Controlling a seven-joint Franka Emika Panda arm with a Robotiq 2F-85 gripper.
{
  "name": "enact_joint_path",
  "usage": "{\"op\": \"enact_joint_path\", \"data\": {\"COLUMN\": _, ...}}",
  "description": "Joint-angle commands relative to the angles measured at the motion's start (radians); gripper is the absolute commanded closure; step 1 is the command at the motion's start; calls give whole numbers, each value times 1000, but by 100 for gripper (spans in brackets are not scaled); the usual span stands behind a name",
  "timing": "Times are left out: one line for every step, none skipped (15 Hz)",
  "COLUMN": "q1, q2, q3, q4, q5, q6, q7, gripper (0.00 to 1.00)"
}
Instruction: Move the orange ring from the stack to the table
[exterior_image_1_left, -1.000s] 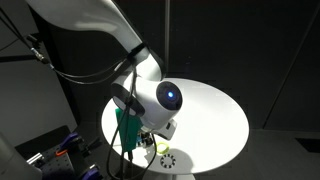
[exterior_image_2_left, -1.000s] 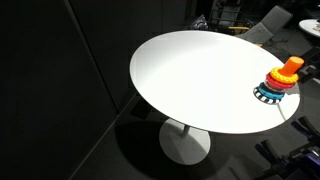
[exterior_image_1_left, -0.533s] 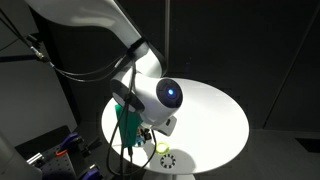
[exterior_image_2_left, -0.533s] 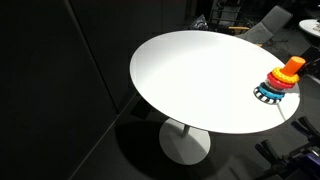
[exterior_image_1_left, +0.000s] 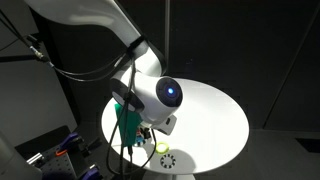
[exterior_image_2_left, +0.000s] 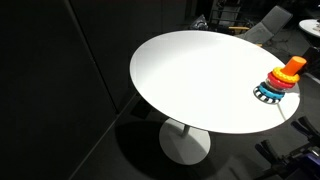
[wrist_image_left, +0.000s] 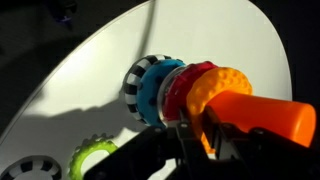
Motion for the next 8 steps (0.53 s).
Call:
{"op": "enact_joint_path", "data": {"q1": 5, "q2": -20, "q3": 4, "q4": -19, "q5": -5, "q6": 31, "q7": 1, "gripper": 93}}
{"op": "enact_joint_path", "data": {"q1": 8, "q2": -29, "q3": 4, "q4": -22, "q5": -11, "q6": 31, "q7": 8, "gripper": 93}}
{"op": "enact_joint_path", "data": {"q1": 12, "q2": -43, "q3": 4, "q4": -27, "q5": -21, "q6": 34, "q7": 18, "gripper": 93}}
{"op": "enact_joint_path", "data": {"q1": 16, "q2": -52, "q3": 4, "q4": -30, "q5": -28, "q6": 36, "q7": 25, "gripper": 93}}
{"op": "enact_joint_path", "data": {"q1": 21, "q2": -65, "q3": 4, "q4": -37, "q5": -32, "q6": 46, "q7": 29, "gripper": 93}}
{"op": "enact_joint_path", "data": {"q1": 27, "q2": -78, "q3": 4, "q4": -43, "q5": -42, "q6": 54, "q7": 36, "gripper": 93}}
{"op": "enact_joint_path", "data": {"q1": 33, "q2": -97, "q3": 5, "q4": -53, "q5": -52, "q6": 62, "q7": 44, "gripper": 93}}
{"op": "enact_joint_path", "data": {"q1": 39, "q2": -113, "q3": 5, "q4": -61, "q5": -61, "q6": 71, "q7": 50, "gripper": 93}}
